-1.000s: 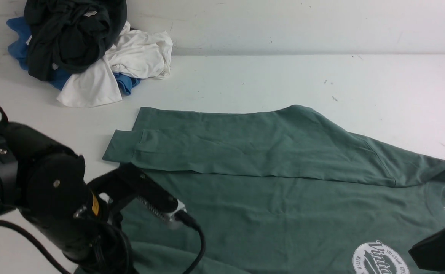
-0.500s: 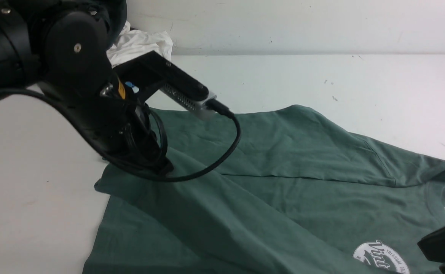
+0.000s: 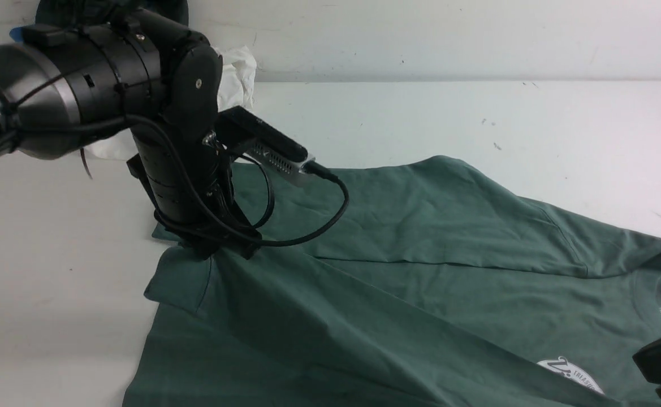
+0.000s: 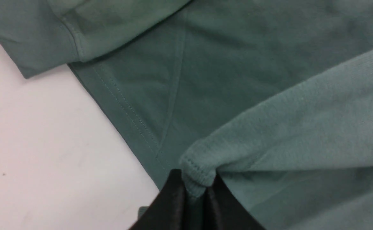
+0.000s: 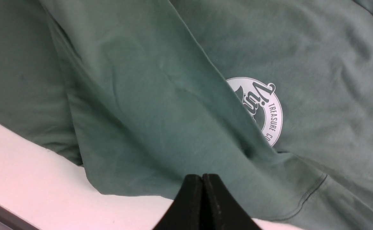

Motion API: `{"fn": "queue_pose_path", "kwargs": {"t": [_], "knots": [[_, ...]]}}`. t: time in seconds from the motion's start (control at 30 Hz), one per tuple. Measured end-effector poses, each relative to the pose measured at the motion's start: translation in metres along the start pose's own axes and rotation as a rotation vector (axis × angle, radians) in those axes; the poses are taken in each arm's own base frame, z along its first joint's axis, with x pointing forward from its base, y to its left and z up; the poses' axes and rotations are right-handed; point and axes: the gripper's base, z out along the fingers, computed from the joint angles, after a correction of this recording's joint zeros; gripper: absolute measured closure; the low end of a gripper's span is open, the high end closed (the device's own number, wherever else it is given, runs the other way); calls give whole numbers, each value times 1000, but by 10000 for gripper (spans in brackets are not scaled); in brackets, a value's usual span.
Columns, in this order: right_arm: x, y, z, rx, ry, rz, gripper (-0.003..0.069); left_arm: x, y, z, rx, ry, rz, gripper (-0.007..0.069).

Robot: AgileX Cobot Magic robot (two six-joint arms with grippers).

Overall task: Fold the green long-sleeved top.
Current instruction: Use the left arm to drag and place the cuff at the centered position on the left edge of the fabric, then use the left arm to clamp the cuff farthest from it

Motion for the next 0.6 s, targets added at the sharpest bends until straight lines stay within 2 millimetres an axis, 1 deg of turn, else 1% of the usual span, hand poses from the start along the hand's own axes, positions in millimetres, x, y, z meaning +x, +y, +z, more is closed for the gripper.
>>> {"fn": "queue_pose_path", "kwargs": {"t": [0.1,0.17,0.23,0.27,0.3,0.33,0.37,0.4,0.47,0.53,0.57,0.6], "knots": [[0,0,0,0,0,0,674,-2,5,18,6,45,-15,575],[0,0,0,0,0,0,674,-4,7,30,10,70,-24,547],[0,0,0,0,0,0,674,-7,8,43,14,86,-27,498],[0,0,0,0,0,0,674,-7,8,43,14,86,-27,492],[0,0,0,1,-1,-1,674,-8,10,51,16,91,-31,440],[0,0,0,1,-2,-1,674,-9,11,55,17,91,-36,405],[0,0,0,1,-2,-1,674,-10,11,56,17,91,-35,397],[-1,0,0,3,-7,-1,674,-11,14,59,18,90,-41,347],[-1,-1,0,6,-9,-2,674,-15,20,58,6,77,-62,281],[-1,-2,0,17,-11,-7,674,-21,31,51,-16,45,-112,234],[-1,-2,0,17,-11,-7,674,-22,33,48,-19,35,-117,227],[-1,-2,0,24,-12,-11,674,-26,41,41,-29,12,-149,211]]}}
